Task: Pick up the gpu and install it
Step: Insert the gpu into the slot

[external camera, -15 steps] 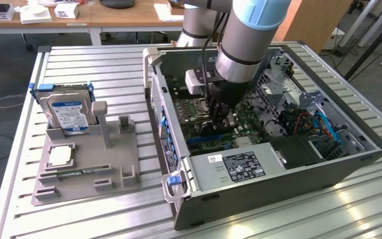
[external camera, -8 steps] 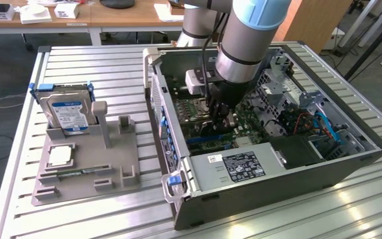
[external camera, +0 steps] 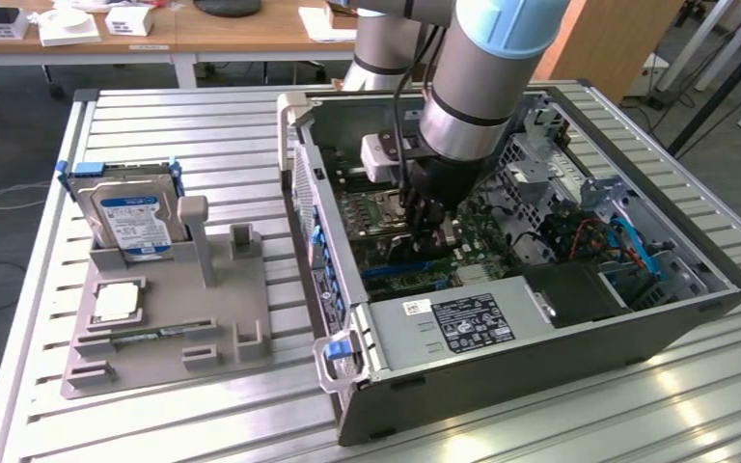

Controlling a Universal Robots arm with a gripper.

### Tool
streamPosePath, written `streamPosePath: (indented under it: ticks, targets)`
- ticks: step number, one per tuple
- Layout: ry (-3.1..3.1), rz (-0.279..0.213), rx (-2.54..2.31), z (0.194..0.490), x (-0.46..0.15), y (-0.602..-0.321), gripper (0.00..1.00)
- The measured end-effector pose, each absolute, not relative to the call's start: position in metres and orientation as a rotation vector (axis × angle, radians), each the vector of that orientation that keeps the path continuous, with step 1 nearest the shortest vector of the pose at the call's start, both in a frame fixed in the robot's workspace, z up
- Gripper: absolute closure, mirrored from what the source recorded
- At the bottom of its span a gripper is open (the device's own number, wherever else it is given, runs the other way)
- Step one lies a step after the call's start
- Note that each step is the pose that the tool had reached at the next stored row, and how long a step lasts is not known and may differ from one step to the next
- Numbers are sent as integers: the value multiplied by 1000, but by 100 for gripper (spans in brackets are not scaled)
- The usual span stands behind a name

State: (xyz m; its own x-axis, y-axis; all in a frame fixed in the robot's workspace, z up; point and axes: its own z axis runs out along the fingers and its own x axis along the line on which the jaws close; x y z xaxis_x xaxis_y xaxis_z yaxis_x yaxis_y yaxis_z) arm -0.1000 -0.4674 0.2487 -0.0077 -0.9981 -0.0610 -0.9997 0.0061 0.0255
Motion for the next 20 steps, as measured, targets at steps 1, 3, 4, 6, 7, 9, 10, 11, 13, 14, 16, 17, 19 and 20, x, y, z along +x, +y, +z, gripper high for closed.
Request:
streamPosePath:
  ticks: [1,3,4,6,7,9,10,11,13,14,16,17,19,20]
  targets:
    - [2210,95,-2195,249,-100,-467,73]
    - [2210,95,-2195,249,-100,-467,73]
    - [2210,95,-2195,249,-100,-467,73]
    - [2210,95,-2195,249,-99,-467,73]
    - [2210,95,-2195,249,-99,-467,73]
    - [2210,95,-2195,249,-99,-467,73]
    - [2208,95,-2197,249,-99,-467,73]
    - [2207,95,-2198,249,-99,-467,73]
    - [2203,94,-2203,249,-99,-467,73]
    - [2201,94,-2205,249,-99,-467,73]
    - [2200,94,-2206,249,-99,-467,73]
    - [2200,94,-2207,249,-99,-467,73]
    - [2199,94,-2207,249,-99,-467,73]
    - [2199,94,-2207,249,-99,-467,73]
